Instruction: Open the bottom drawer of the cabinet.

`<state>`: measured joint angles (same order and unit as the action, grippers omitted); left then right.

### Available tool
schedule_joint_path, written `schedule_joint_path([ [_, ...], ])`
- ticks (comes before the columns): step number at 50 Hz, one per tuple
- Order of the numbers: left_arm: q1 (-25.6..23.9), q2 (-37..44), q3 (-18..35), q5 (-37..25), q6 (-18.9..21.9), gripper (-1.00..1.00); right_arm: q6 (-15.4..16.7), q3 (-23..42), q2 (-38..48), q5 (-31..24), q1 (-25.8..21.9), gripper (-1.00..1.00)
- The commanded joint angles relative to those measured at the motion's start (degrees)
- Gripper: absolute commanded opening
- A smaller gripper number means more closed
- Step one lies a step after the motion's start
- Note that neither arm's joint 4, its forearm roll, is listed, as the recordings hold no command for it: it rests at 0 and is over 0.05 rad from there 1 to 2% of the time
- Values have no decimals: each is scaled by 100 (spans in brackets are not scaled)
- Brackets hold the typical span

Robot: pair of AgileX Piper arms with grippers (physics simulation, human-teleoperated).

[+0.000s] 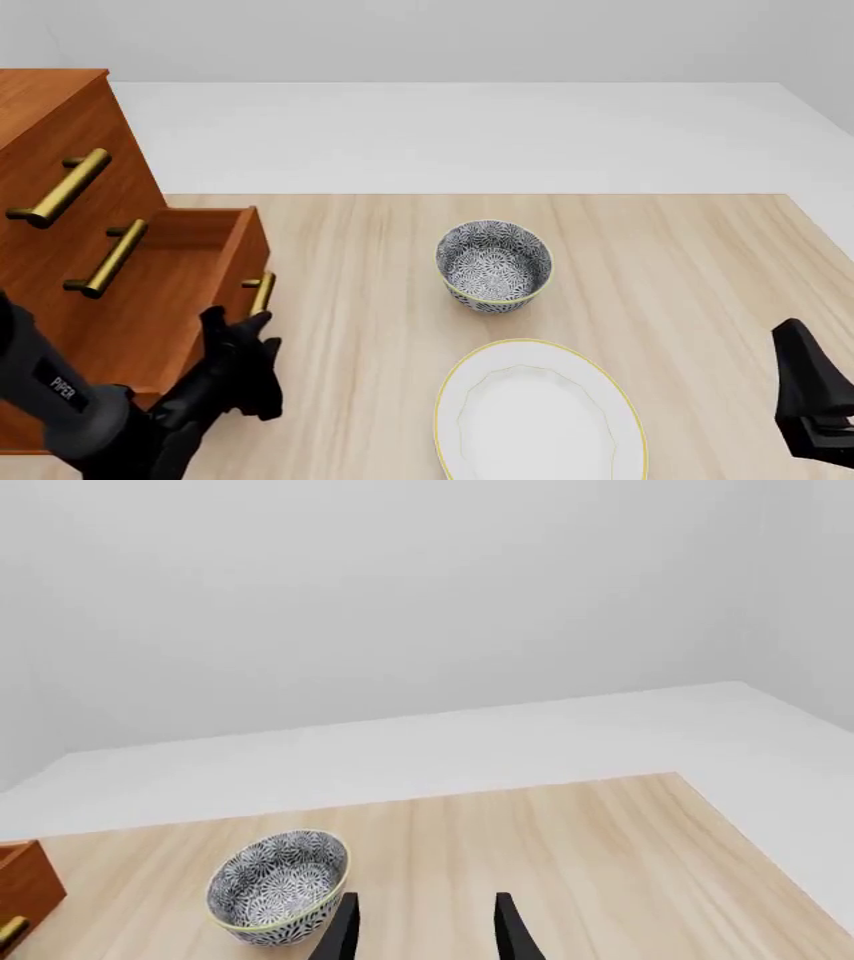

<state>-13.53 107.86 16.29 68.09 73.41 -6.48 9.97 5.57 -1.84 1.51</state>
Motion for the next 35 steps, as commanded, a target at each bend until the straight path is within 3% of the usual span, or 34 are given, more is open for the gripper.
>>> schedule_joint_path([
  [1, -270, 3, 216, 180, 91, -100, 0, 17, -12, -32, -13, 100],
  [20, -207, -56, 233, 179, 71, -100, -2, 67, -50, -98, -19, 100],
  [21, -192, -60, 225, 179, 59, 100, -6, 75, -47, -101, -22, 100],
  [35, -190, -107, 212, 178, 95, 100, -16, 118, 6, -60, -33, 100],
])
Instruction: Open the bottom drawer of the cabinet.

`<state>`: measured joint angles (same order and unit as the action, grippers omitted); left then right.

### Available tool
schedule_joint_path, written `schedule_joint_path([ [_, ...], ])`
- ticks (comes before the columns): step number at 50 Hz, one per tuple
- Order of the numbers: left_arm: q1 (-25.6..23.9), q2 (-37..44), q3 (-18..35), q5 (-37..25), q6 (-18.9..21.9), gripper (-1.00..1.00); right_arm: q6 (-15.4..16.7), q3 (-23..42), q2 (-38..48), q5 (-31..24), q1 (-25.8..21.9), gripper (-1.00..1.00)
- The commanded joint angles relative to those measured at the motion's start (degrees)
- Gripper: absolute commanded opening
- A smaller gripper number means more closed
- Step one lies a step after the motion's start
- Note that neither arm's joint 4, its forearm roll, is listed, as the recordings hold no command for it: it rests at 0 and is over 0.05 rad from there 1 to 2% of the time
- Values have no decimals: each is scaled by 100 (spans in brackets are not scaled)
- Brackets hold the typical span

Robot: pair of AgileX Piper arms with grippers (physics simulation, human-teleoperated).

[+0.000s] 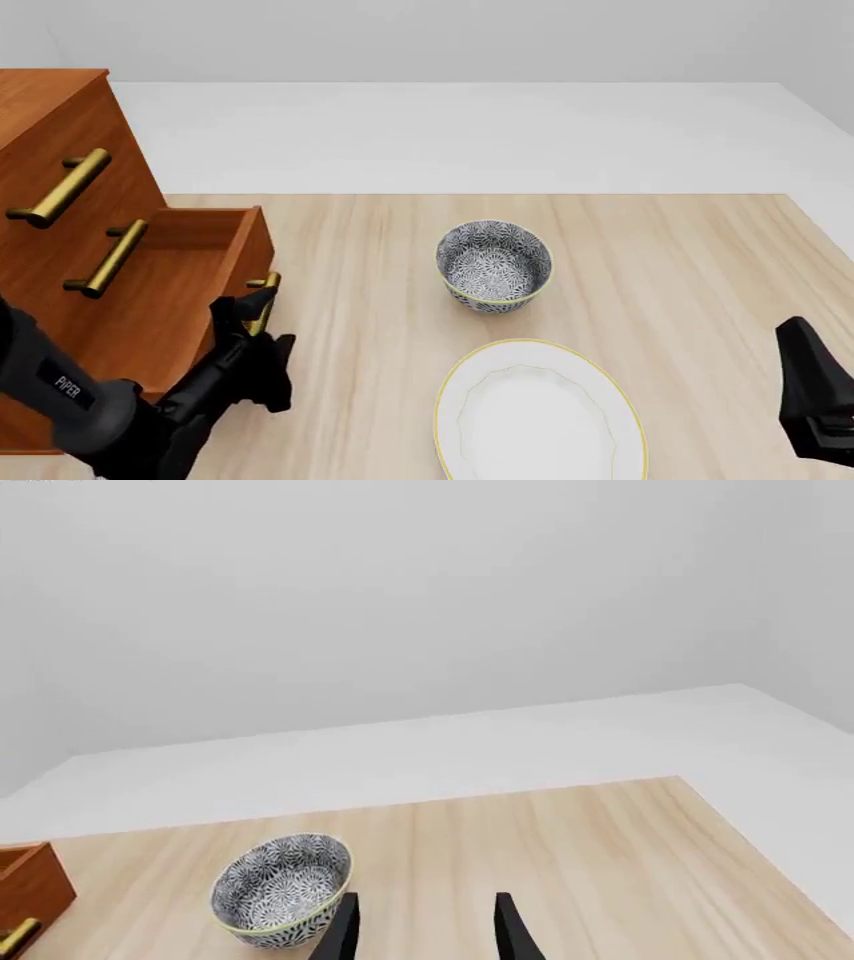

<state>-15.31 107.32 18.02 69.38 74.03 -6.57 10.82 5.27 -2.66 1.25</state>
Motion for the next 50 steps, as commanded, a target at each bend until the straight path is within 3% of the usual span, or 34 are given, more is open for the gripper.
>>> schedule_joint_path([
  [1, -9, -64, 35, 49, 34, 100, -6, 34, 41, 26, -7, 100],
  [16, -106, -151, -67, 49, 34, 100, -18, 69, 91, 63, -12, 100],
  [30, -531, -385, -207, -5, -66, 100, -30, 79, 128, 98, -3, 100],
  [43, -966, -997, -191, -527, -185, 100, -38, 100, 178, 141, -2, 100],
  [50, -1236, -1688, -109, -1218, -457, 100, -43, 111, 146, 107, 7, 100],
])
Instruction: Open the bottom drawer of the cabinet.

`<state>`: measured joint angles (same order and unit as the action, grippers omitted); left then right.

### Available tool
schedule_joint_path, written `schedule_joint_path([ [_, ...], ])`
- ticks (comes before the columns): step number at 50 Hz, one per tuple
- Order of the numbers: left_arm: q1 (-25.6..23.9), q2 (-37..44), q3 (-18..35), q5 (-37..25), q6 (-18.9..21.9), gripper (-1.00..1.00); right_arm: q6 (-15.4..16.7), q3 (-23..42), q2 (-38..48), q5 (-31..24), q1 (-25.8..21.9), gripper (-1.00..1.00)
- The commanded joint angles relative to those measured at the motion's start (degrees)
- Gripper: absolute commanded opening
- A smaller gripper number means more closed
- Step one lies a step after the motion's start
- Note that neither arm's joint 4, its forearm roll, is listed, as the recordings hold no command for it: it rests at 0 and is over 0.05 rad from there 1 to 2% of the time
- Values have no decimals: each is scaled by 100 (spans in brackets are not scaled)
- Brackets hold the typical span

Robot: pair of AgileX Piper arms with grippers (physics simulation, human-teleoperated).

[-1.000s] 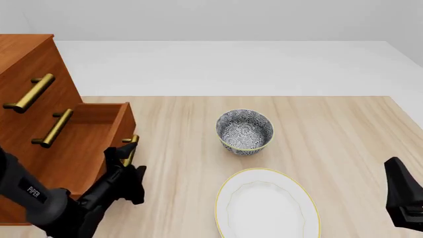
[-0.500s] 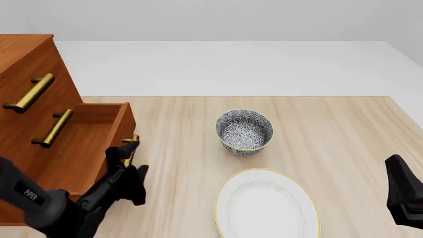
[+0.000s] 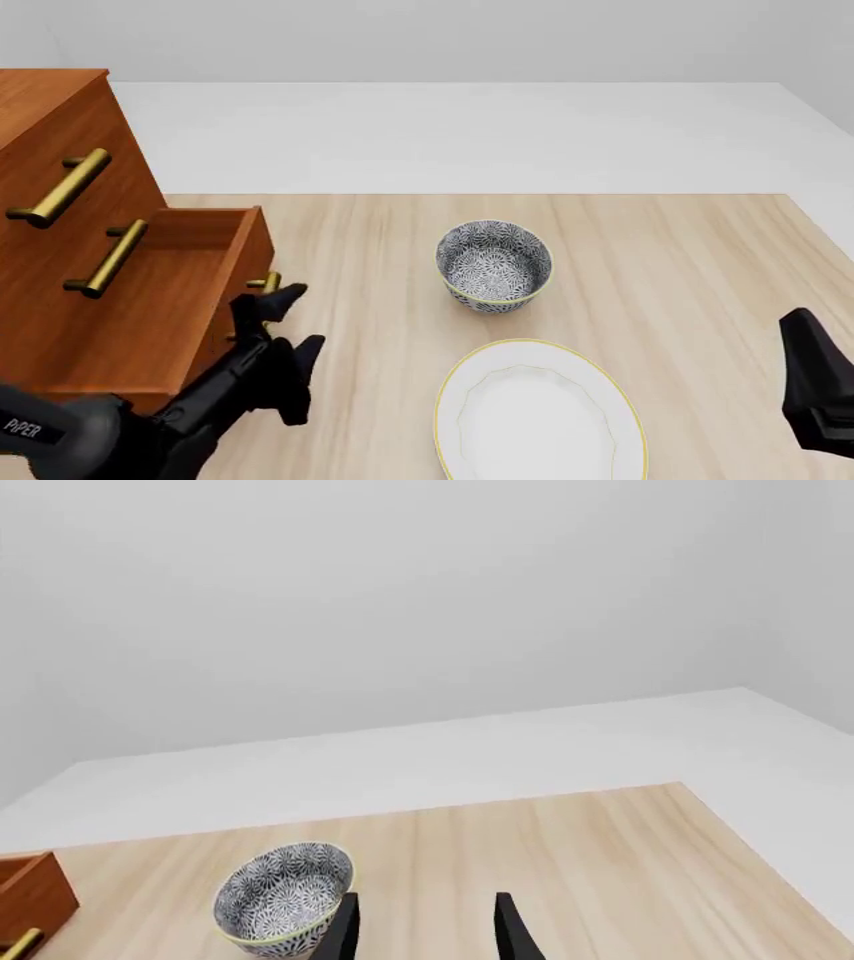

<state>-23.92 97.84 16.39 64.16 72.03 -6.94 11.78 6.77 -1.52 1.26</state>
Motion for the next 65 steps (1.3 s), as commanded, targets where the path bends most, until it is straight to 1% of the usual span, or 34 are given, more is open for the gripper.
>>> schedule_joint_path([
  [1, -389, -916, 108, -931, -400, 100, -6, 16, -7, -12, 6, 100],
  [6, -538, -1704, 302, -1892, -887, 100, -6, 15, -24, -27, 6, 100],
  [7, -548, -1767, 324, -1984, -925, 100, -5, 15, -27, -31, 6, 100],
  [9, -588, -2171, 556, -2731, -1348, 100, -4, 13, -46, -50, 3, 100],
  [11, -584, -2376, 644, -3052, -1499, 100, -7, 16, -71, -78, 6, 100],
  [14, -541, -2718, 899, -3770, -1935, 100, -4, 31, -141, -163, 2, 100],
  [17, -489, -2963, 1003, -4085, -2136, 100, -3, 37, -194, -220, -1, 100],
  [18, -442, -3083, 1113, -4336, -2325, 100, 1, 35, -219, -244, -2, 100],
  [20, -408, -3214, 1242, -4674, -2520, 100, 4, 35, -248, -269, -5, 100],
  [21, -363, -3336, 1439, -5046, -2855, 100, 5, 35, -268, -290, -8, 100],
  [23, -318, -3435, 1526, -5254, -2997, 100, 10, 35, -300, -326, -10, 100],
  [28, -162, -3677, 2032, -6149, -3838, 100, 12, 56, -404, -444, -18, 100],
  [29, -104, -3717, 2114, -6283, -3962, 100, 12, 63, -420, -466, -19, 100],
  [30, 92, -3697, 2178, -6408, -3994, 100, 15, 67, -435, -487, -21, 100],
  [31, 31, -3771, 2273, -6511, -4212, 100, 18, 71, -452, -508, -24, 100],
  [32, 24, -3797, 2301, -6572, -4224, 100, 19, 76, -477, -535, -27, 100],
  [35, 233, -3843, 2599, -7005, -4683, 100, 22, 96, -559, -635, -35, 100],
  [36, 220, -3860, 2657, -7091, -4786, 100, 22, 103, -611, -694, -36, 100],
  [39, 457, -3782, 2776, -7312, -4989, 100, 28, 136, -666, -783, -44, 100],
  [41, 486, -3782, 2862, -7451, -5235, 100, 34, 170, -658, -808, -50, 100],
  [42, 652, -3719, 2903, -7549, -5295, 100, 37, 194, -665, -839, -54, 100],
  [43, 626, -3766, 2908, -7543, -5354, 100, 37, 204, -667, -850, -54, 100],
  [45, 869, -3723, 2969, -7655, -5420, 100, 40, 238, -671, -887, -59, 100],
  [46, 853, -3715, 3023, -7733, -5609, 100, 42, 250, -672, -900, -61, 100],
  [48, 1181, -3625, 3047, -7852, -5457, 100, 41, 290, -674, -937, -62, 100],
  [49, 1080, -3658, 3132, -7924, -5813, 100, 41, 314, -675, -959, -59, 100],
  [51, 1176, -3617, 3170, -8043, -5836, 100, 42, 362, -675, -1005, -58, 100],
  [52, 1279, -3594, 3214, -8110, -5985, 100, 47, 385, -676, -1030, -63, 100],
  [53, 1384, -3551, 3224, -8130, -5972, 100, 49, 403, -676, -1047, -65, 100],
  [56, 1453, -3486, 3257, -8258, -6259, 100, 50, 451, -676, -1095, -68, 100],
  [59, 1587, -3450, 3255, -8297, -6371, 100, 52, 521, -676, -1165, -73, 100],
  [62, 1644, -3394, 3296, -8348, -6574, 100, 54, 571, -676, -1216, -75, 100],
  [64, 1719, -3344, 3345, -8393, -6799, 100, 56, 605, -676, -1250, -77, 100],
  [65, 1735, -3332, 3347, -8399, -6822, 100, 53, 626, -676, -1268, -77, 100],
])
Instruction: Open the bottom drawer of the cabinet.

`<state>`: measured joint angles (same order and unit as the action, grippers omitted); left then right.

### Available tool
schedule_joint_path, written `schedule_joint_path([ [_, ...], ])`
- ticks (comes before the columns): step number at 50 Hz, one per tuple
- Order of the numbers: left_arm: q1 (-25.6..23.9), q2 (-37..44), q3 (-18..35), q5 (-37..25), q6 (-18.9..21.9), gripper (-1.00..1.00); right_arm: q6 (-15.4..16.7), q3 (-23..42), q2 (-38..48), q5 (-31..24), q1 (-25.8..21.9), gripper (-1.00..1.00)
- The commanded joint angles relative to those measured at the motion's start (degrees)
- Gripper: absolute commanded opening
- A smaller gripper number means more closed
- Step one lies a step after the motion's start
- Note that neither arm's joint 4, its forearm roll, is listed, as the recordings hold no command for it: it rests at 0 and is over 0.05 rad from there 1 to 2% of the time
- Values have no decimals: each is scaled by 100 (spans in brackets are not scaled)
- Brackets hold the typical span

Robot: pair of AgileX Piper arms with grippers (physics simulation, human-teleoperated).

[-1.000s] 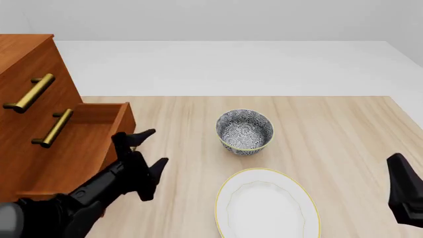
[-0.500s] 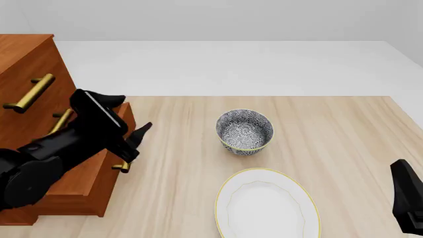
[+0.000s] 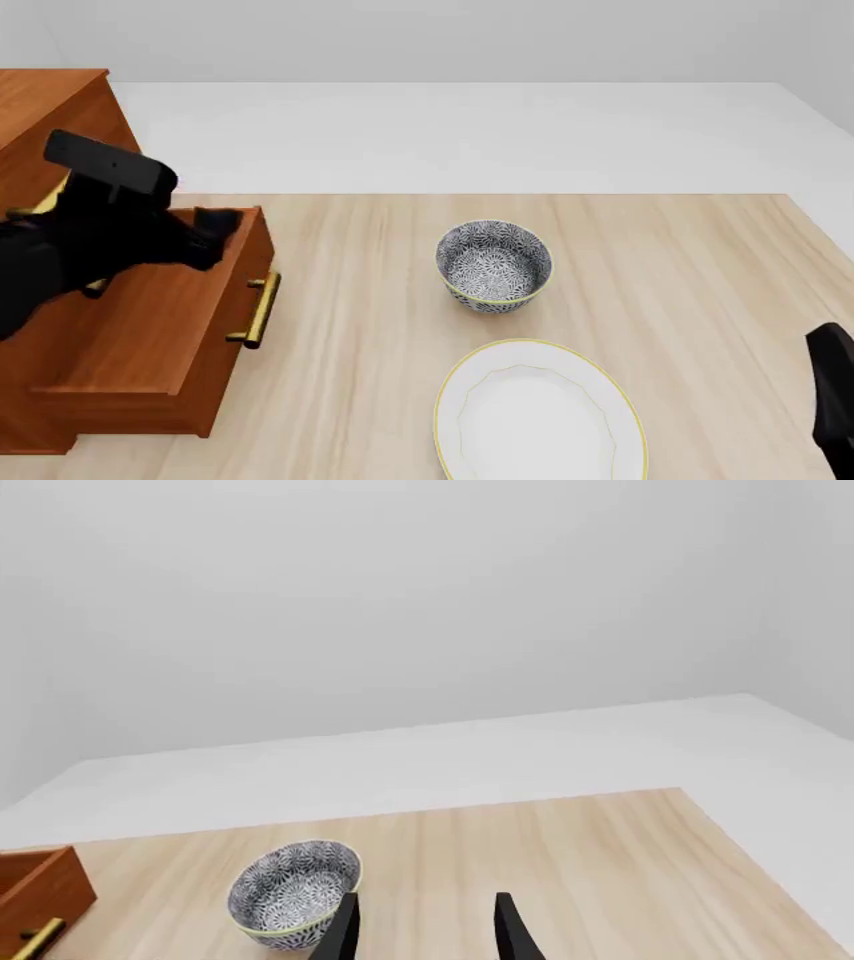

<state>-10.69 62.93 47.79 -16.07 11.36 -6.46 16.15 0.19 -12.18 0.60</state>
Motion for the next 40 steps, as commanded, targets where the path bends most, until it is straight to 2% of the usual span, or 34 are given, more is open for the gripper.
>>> schedule_joint_path([
  [1, 468, 158, 212, -370, -774, 100, 6, 202, -18, -215, -11, 100],
  [10, 591, 368, 239, -363, -1130, 100, 4, 390, -18, -401, -14, 100],
  [13, 641, 420, 212, -296, -1104, 100, -1, 424, -18, -433, -9, 100],
  [14, 622, 507, 210, -315, -1335, 100, -7, 437, -18, -445, -4, 100],
  [16, 651, 531, 189, -251, -1289, 100, -7, 456, -18, -467, -5, 100],
  [21, 680, 735, 120, -156, -1565, 100, -13, 483, -18, -499, -4, 100],
  [40, 869, 1297, -176, 373, -1627, 100, -30, 507, -18, -545, -9, 100],
])
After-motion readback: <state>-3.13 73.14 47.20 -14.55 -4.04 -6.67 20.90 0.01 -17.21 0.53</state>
